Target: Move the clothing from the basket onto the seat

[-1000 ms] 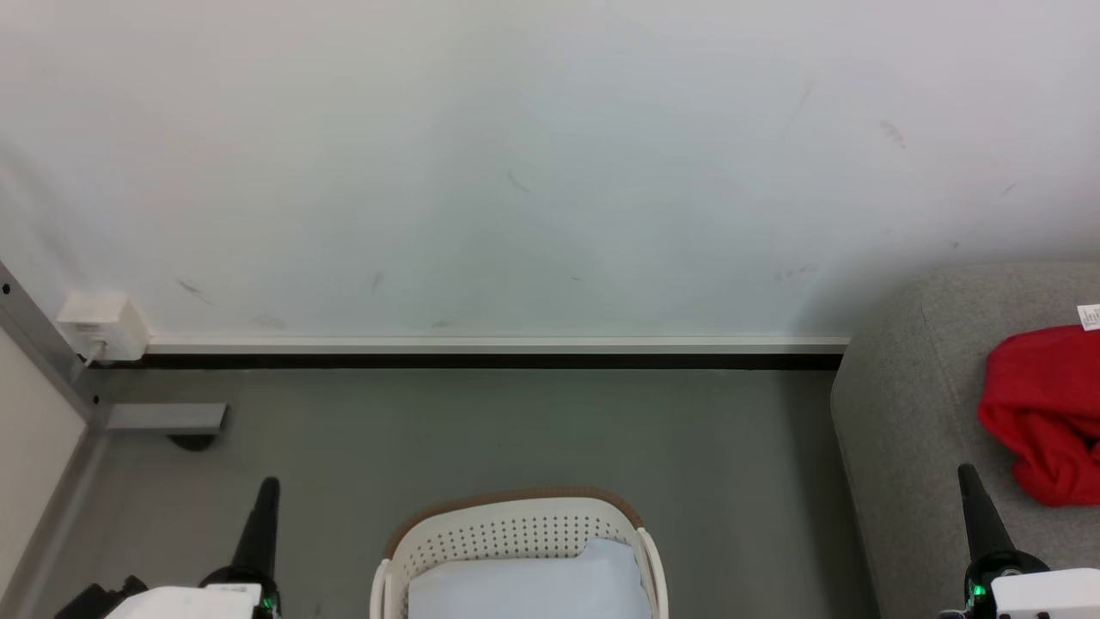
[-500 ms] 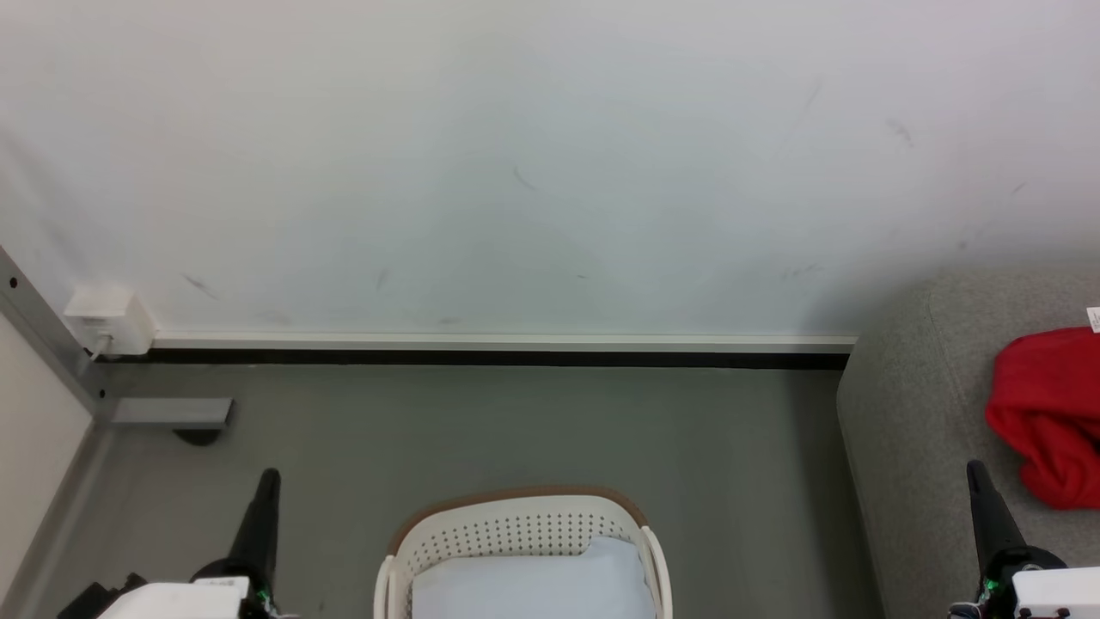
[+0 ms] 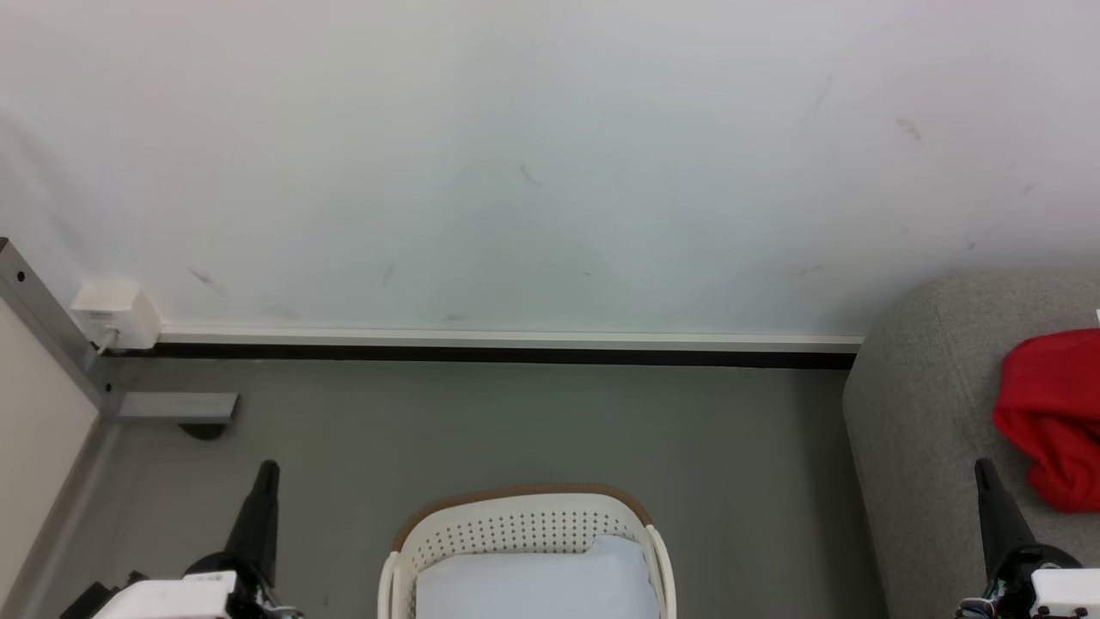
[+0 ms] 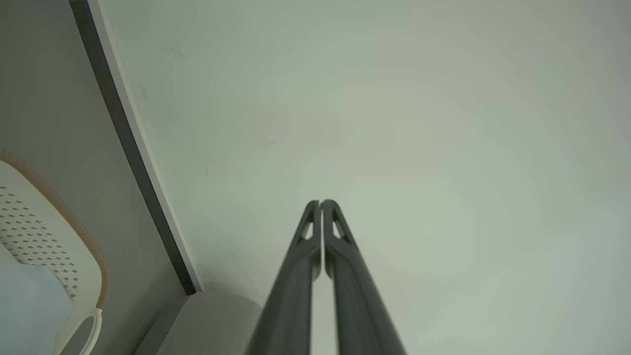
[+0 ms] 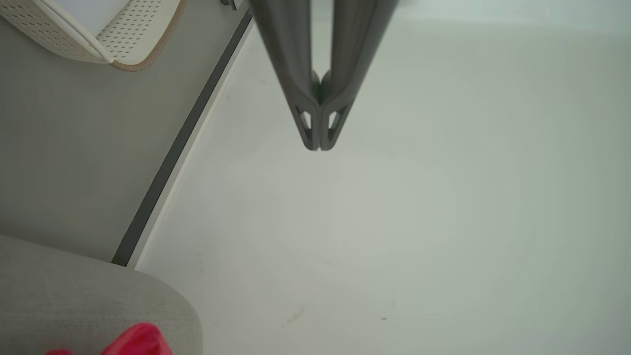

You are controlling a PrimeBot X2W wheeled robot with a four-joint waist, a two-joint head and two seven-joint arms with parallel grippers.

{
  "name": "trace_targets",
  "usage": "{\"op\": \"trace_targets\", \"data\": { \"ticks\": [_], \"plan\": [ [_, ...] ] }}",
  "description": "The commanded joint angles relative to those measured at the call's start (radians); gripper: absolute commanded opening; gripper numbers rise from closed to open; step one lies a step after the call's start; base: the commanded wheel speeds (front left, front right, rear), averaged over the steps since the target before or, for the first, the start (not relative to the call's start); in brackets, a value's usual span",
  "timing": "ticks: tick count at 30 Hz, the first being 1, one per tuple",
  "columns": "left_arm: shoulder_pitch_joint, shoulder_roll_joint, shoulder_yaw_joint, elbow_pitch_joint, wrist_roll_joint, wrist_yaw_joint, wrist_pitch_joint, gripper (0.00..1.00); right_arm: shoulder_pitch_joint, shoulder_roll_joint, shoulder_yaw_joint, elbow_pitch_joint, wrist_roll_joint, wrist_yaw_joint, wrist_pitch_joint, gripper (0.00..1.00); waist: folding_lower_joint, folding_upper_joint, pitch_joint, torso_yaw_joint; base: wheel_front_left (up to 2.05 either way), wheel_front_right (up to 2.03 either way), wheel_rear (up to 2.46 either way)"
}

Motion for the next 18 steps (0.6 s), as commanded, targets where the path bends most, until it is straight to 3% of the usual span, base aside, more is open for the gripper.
{"op": "trace_targets", "data": {
  "ticks": [1, 18],
  "plan": [
    [-0.008, 0.002, 0.004, -0.004, -0.017, -0.005, 0.006, 0.00, -0.012, 0.001, -0.006, -0.006, 0.021, -0.002, 0.005, 0.00, 0.0000, -0.0001, 0.000, 0.001, 0.00, 0.00, 0.00],
    [-0.010, 0.001, 0.005, -0.005, -0.047, -0.007, 0.014, 0.00, -0.012, 0.005, -0.015, -0.005, 0.038, -0.002, 0.015, 0.00, 0.0000, -0.0001, 0.002, 0.004, 0.00, 0.00, 0.00]
  ]
}}
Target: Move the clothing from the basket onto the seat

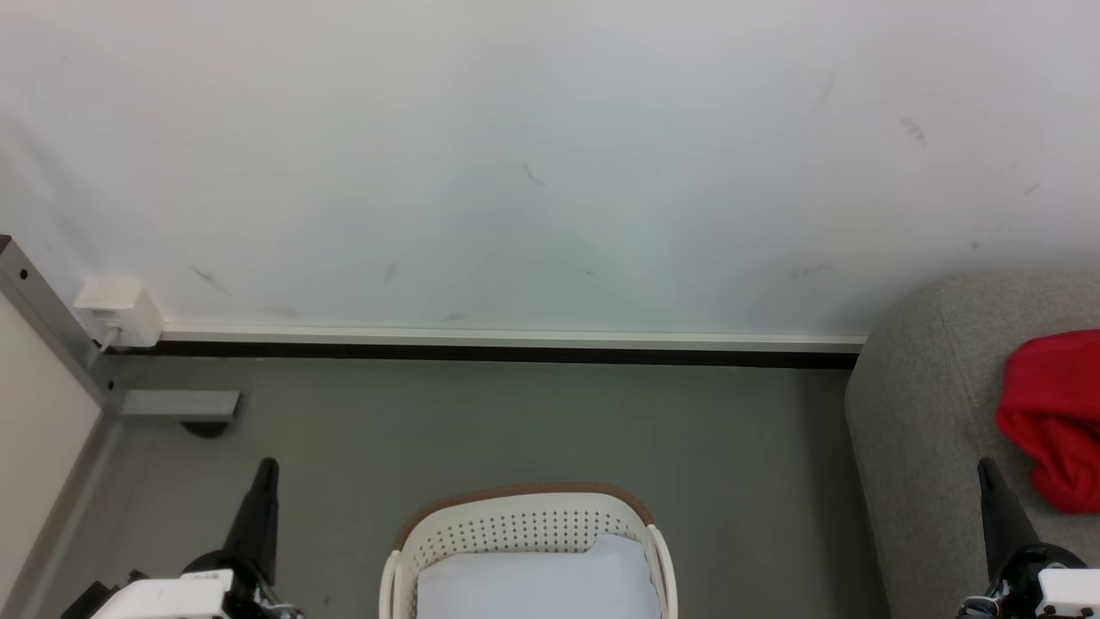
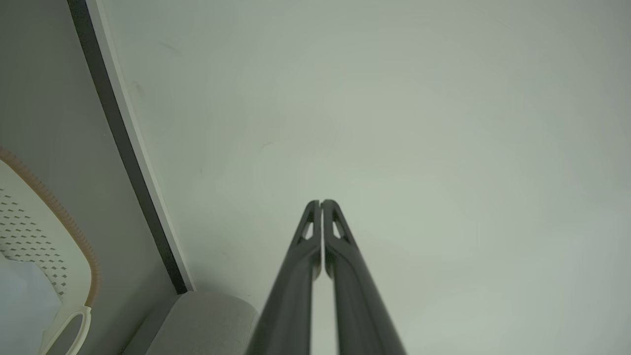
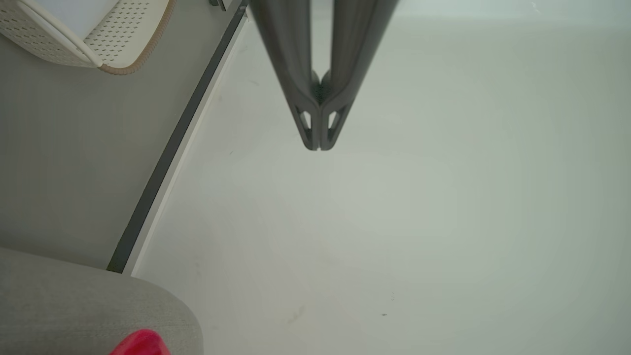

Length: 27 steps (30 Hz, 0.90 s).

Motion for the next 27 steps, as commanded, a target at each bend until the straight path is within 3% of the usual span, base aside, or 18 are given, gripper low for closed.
{"op": "trace_targets", "data": {
  "ticks": [1, 27],
  "plan": [
    [-0.007, 0.002, 0.002, -0.003, -0.013, -0.007, 0.004, 0.00, -0.011, 0.001, -0.004, -0.003, -0.002, -0.002, 0.006, 0.00, 0.0000, 0.0000, 0.000, 0.000, 0.00, 0.00, 0.00],
    [-0.007, 0.002, 0.002, -0.003, -0.014, -0.006, 0.004, 0.00, -0.012, 0.003, -0.007, -0.003, -0.006, -0.002, 0.005, 0.00, 0.0000, 0.0000, 0.000, 0.000, 0.00, 0.00, 0.00]
  ]
}}
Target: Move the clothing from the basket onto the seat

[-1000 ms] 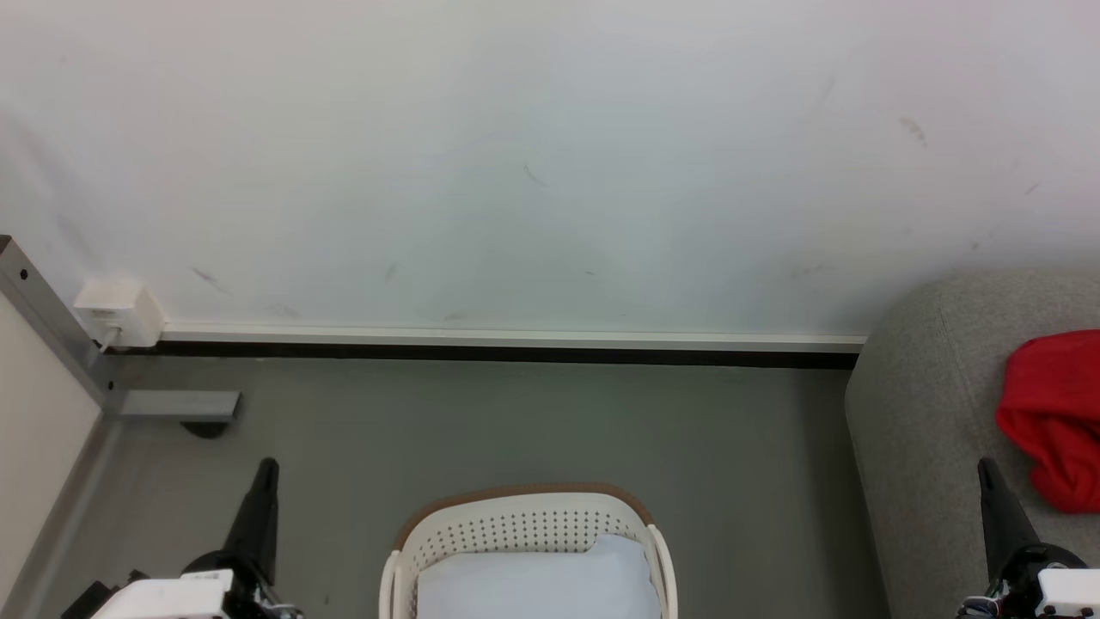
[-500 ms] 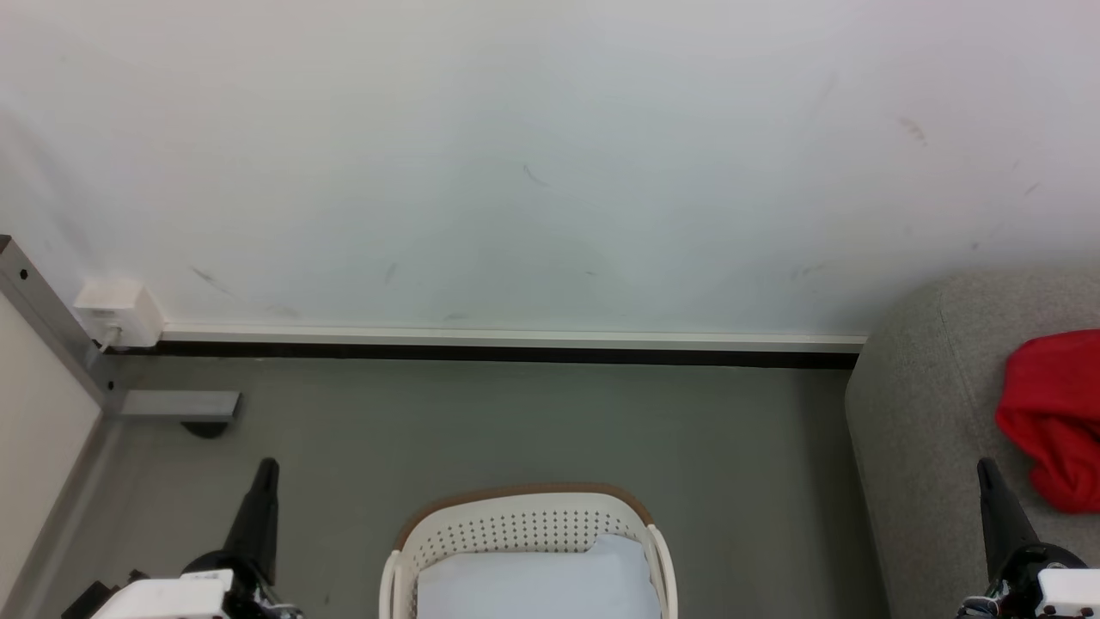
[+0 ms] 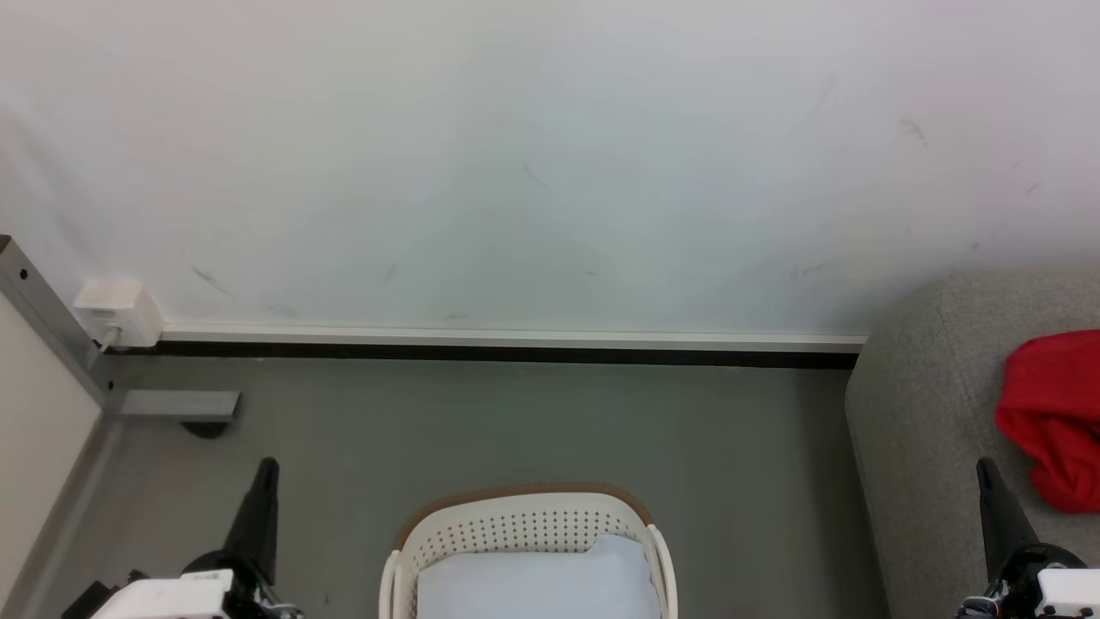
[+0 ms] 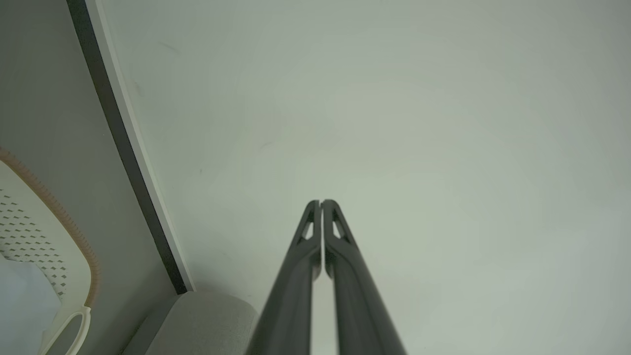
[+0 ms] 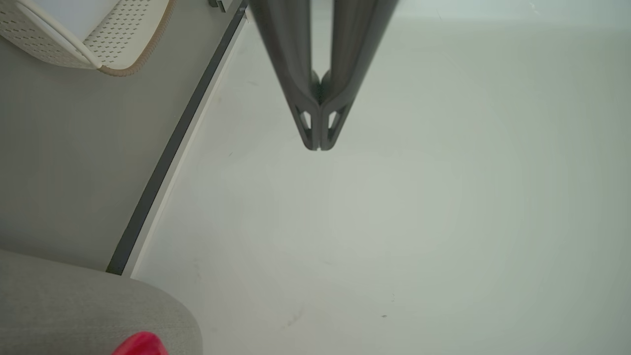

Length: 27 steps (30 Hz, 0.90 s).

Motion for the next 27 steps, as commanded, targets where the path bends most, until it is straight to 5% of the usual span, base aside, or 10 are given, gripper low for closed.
{"op": "trace_targets", "data": {
  "ticks": [1, 27],
  "plan": [
    [-0.007, 0.002, 0.002, -0.003, -0.014, -0.005, 0.004, 0.00, -0.012, 0.000, -0.004, -0.003, -0.006, -0.002, -0.002, 0.00, 0.0000, -0.0001, 0.000, 0.000, 0.00, 0.00, 0.00],
    [-0.007, 0.002, 0.002, -0.003, -0.014, -0.005, 0.004, 0.00, -0.012, 0.002, -0.006, -0.003, -0.008, -0.002, 0.001, 0.00, 0.0000, -0.0001, 0.000, 0.000, 0.00, 0.00, 0.00]
  ]
}}
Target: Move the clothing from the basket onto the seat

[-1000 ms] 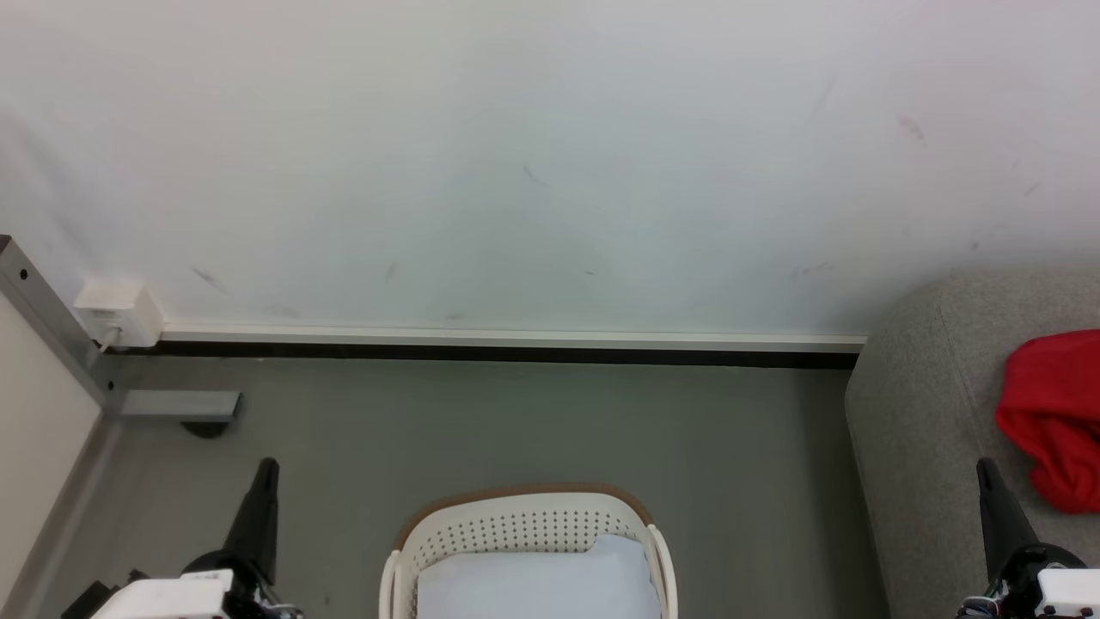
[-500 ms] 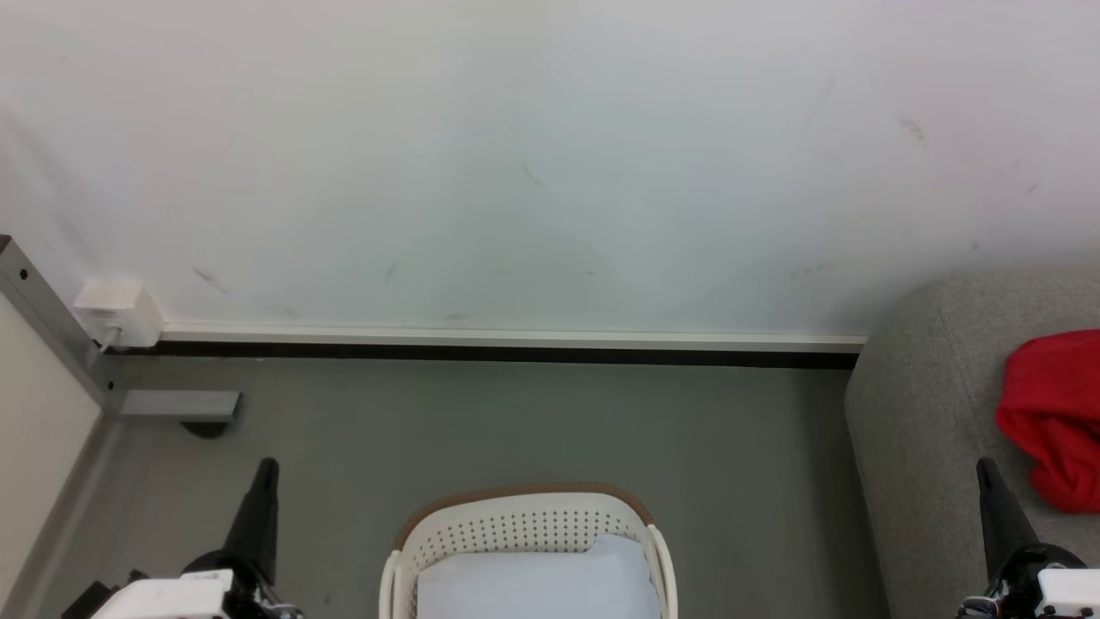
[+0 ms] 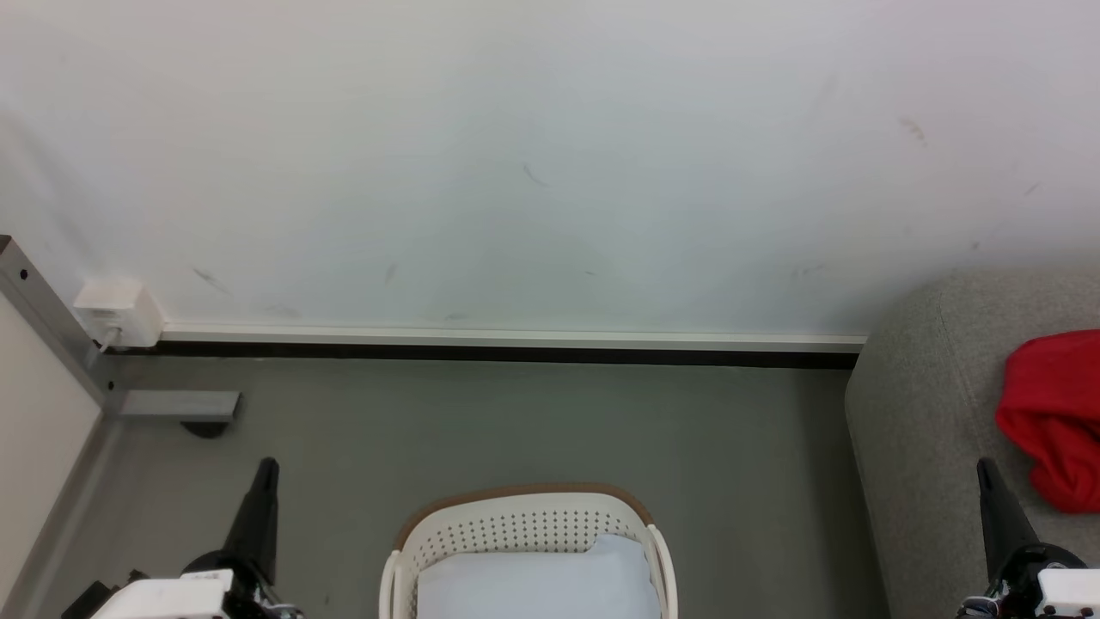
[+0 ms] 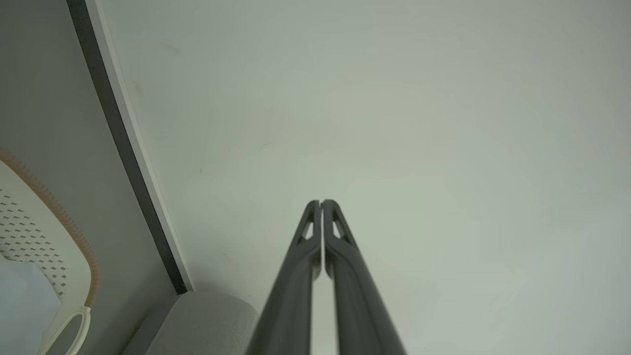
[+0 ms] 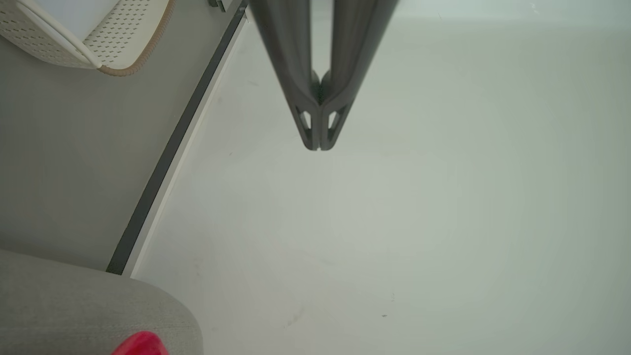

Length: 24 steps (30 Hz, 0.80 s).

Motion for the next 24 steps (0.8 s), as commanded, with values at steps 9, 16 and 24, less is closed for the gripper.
{"op": "trace_targets", "data": {
  "ticks": [9, 16, 24],
  "plan": [
    [-0.007, 0.002, 0.002, -0.003, -0.014, -0.005, 0.004, 0.00, -0.012, 0.001, -0.005, -0.003, -0.007, -0.002, 0.001, 0.00, 0.0000, 0.0000, 0.000, 0.000, 0.00, 0.00, 0.00],
    [-0.007, 0.002, 0.002, -0.003, -0.014, -0.005, 0.004, 0.00, -0.012, 0.001, -0.005, -0.003, -0.008, -0.002, 0.001, 0.00, 0.0000, 0.0000, 0.000, 0.000, 0.00, 0.00, 0.00],
    [-0.007, 0.002, 0.002, -0.003, -0.014, -0.005, 0.004, 0.00, -0.012, 0.002, -0.006, -0.003, -0.008, -0.002, 0.002, 0.00, 0.0000, 0.0000, 0.000, 0.000, 0.00, 0.00, 0.00]
  ]
}}
